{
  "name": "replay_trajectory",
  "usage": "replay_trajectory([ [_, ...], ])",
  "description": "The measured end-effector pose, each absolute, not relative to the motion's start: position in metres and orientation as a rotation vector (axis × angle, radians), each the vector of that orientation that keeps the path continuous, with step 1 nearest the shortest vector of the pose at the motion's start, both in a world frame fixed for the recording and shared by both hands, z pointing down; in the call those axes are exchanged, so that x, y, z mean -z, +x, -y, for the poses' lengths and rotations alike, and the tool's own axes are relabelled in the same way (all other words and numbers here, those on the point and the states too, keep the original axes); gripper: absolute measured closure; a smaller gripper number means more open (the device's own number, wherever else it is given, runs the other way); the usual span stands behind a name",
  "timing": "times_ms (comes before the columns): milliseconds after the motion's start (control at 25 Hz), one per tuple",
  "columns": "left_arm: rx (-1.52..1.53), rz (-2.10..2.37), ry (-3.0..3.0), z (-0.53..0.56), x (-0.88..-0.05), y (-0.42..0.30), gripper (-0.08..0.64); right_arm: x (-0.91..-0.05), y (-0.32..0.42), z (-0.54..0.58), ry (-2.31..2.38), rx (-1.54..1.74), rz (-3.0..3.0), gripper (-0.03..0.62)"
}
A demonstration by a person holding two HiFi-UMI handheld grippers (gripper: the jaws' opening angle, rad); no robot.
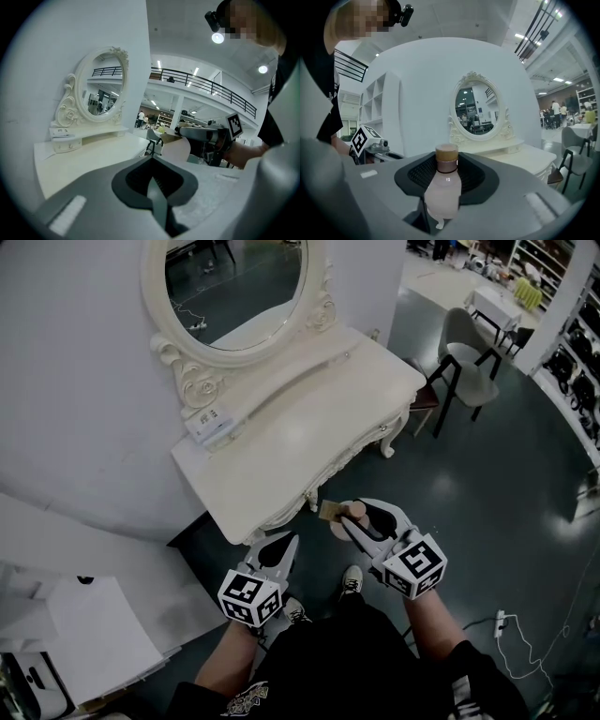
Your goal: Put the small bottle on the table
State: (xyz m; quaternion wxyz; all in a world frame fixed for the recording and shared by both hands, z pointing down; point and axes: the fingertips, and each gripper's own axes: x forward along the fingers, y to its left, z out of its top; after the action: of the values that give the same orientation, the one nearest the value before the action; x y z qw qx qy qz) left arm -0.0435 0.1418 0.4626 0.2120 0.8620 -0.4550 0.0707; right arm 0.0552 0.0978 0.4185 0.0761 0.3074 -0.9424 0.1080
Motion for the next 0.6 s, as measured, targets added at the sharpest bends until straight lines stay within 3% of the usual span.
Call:
replay_trajectory([
  [600,-0.17,1.315,2.369,-0.093,-0.466,0.012,0.558,-0.42,0.1,-0.044,0.828,-0.291,2.842,0.423],
])
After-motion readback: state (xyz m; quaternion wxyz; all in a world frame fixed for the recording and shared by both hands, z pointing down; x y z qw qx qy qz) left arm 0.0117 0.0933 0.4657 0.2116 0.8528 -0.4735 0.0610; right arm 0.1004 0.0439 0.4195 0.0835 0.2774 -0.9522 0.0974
